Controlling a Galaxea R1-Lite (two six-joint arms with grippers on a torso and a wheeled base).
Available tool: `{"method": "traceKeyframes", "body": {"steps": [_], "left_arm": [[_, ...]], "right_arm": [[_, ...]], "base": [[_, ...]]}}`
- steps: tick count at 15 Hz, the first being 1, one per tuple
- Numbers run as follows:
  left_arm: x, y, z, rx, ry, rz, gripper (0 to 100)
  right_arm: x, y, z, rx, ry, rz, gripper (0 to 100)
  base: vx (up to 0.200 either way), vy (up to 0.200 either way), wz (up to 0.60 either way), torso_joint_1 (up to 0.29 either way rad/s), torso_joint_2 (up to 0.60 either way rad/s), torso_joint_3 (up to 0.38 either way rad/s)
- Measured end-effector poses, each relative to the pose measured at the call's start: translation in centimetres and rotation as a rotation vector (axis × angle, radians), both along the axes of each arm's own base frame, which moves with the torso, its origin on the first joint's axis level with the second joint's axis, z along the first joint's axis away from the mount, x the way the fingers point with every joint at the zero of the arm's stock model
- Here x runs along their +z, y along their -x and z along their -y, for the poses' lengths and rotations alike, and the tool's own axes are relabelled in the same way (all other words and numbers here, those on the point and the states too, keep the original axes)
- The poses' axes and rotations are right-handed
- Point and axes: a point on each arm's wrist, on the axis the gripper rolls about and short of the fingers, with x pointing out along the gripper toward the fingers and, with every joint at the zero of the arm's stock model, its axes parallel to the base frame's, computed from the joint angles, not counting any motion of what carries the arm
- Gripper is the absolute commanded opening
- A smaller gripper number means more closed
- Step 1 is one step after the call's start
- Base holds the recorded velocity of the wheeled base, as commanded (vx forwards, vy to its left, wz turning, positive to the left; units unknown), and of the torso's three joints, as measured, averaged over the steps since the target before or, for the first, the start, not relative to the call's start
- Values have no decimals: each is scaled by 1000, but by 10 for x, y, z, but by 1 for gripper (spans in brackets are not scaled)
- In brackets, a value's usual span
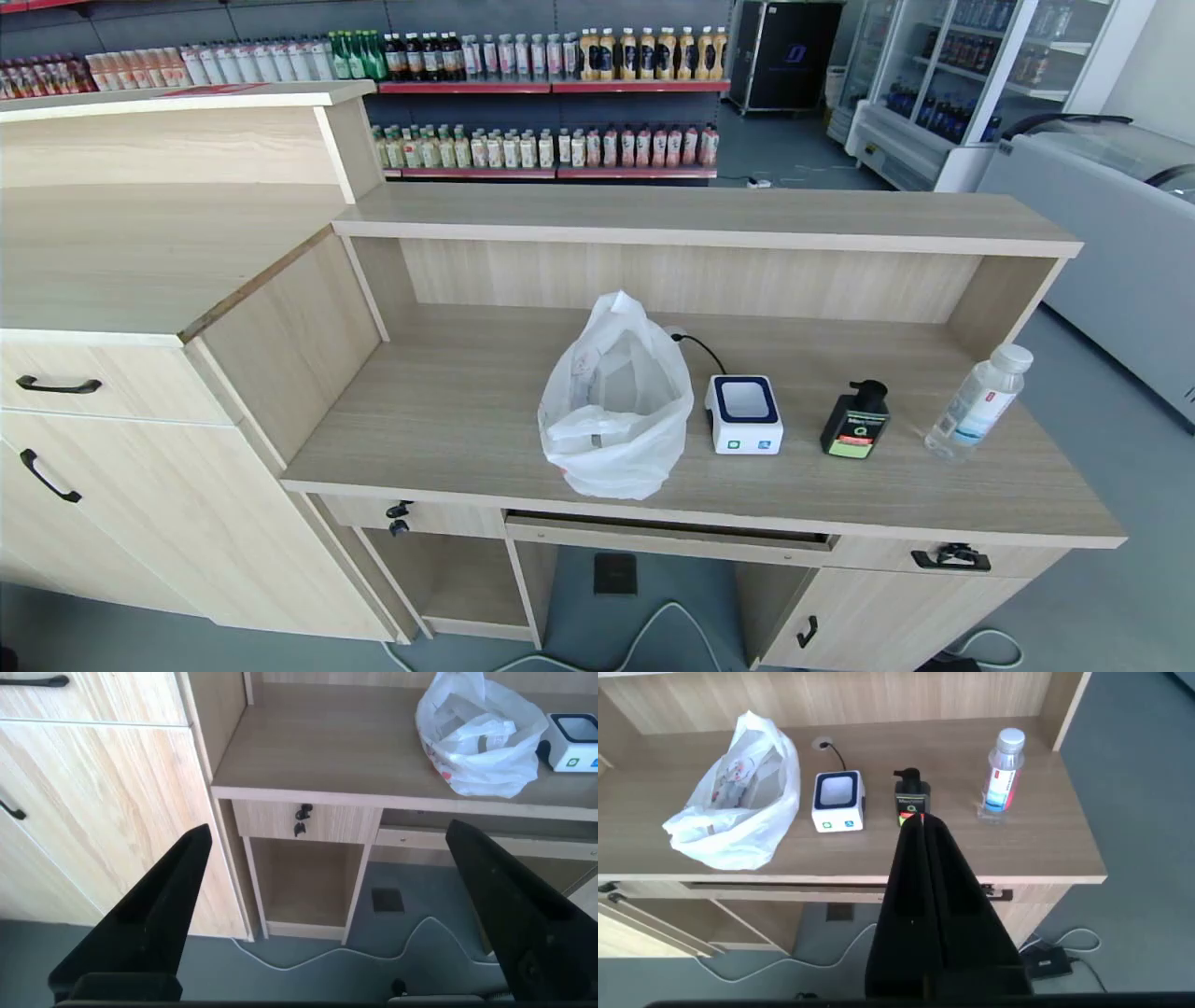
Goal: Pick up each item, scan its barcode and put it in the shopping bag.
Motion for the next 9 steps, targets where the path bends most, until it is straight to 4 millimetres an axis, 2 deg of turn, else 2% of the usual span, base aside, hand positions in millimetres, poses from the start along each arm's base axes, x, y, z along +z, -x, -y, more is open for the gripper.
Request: {"method": "traceKeyframes", "body": {"steps": [1, 3, 4, 7, 9], "left_arm": [[0, 0, 0, 0, 0, 0, 100], [0, 0, 0, 0, 0, 0, 100], [0, 0, 0, 0, 0, 0, 100], [0, 0, 0, 0, 0, 0, 100], [0, 0, 0, 0, 0, 0, 100]], "right_arm": [[13, -19, 1, -14, 14, -21, 100], [22, -61, 4, -36, 53, -71, 100], [20, -83, 7, -49, 65, -103, 100], [2, -140, 18, -60, 87, -165, 100], [-21, -187, 30, 9, 154, -184, 100]], "base": [[0, 0, 0, 0, 0, 0], [0, 0, 0, 0, 0, 0], [0, 0, 0, 0, 0, 0], [0, 0, 0, 0, 0, 0], [0, 0, 0, 0, 0, 0]]}}
